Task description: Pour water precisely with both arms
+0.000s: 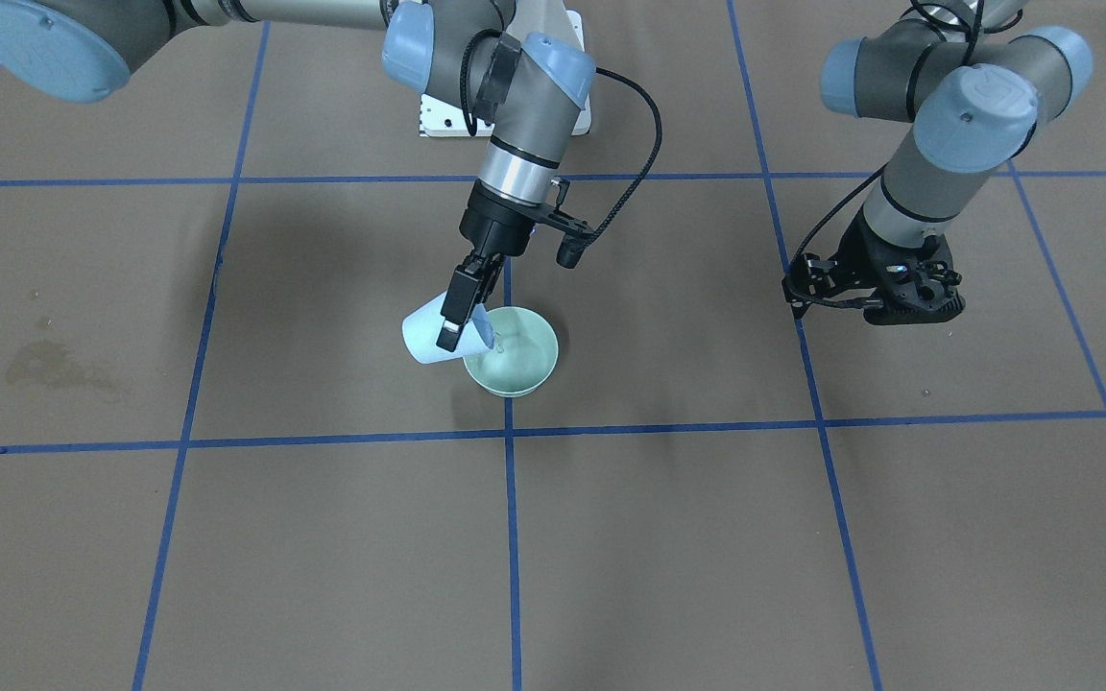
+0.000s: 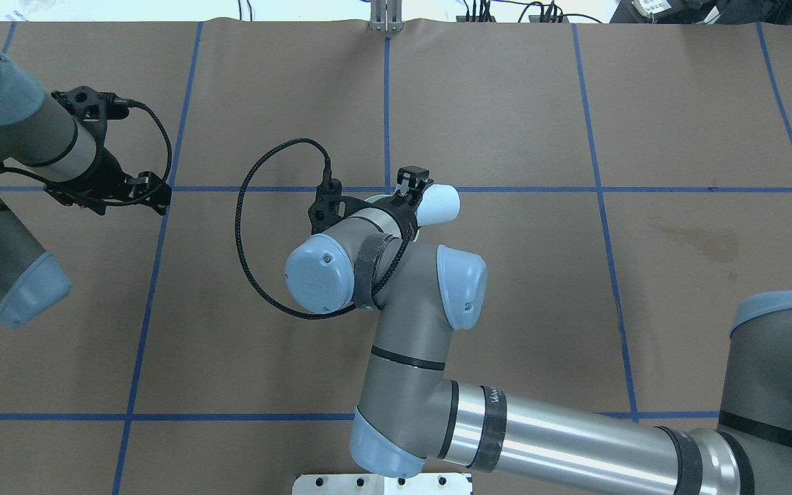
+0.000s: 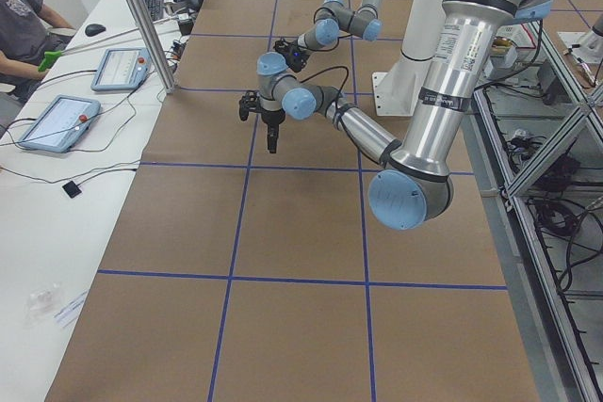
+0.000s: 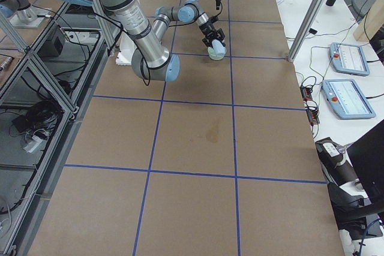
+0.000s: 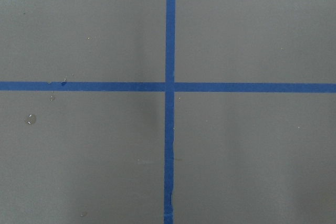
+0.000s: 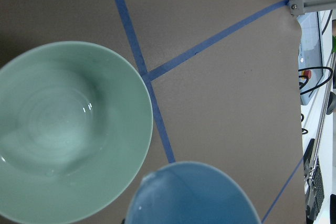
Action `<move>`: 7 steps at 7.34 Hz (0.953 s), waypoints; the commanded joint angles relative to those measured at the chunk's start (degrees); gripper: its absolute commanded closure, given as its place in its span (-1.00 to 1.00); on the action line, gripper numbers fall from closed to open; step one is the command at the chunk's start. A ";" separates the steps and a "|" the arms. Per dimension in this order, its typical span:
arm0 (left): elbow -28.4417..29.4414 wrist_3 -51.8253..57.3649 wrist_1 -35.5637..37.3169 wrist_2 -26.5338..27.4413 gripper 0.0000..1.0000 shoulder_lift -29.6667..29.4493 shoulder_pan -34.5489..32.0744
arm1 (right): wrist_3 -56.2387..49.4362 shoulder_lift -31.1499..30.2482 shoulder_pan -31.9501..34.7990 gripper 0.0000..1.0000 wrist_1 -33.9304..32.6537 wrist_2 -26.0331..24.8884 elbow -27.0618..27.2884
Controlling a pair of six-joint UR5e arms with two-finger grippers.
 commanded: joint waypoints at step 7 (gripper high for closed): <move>0.27 -0.53 -0.07 0.00 -0.99 -0.11 0.00 | -9.36 3.19 -1.38 0.67 -7.74 -5.46 -3.97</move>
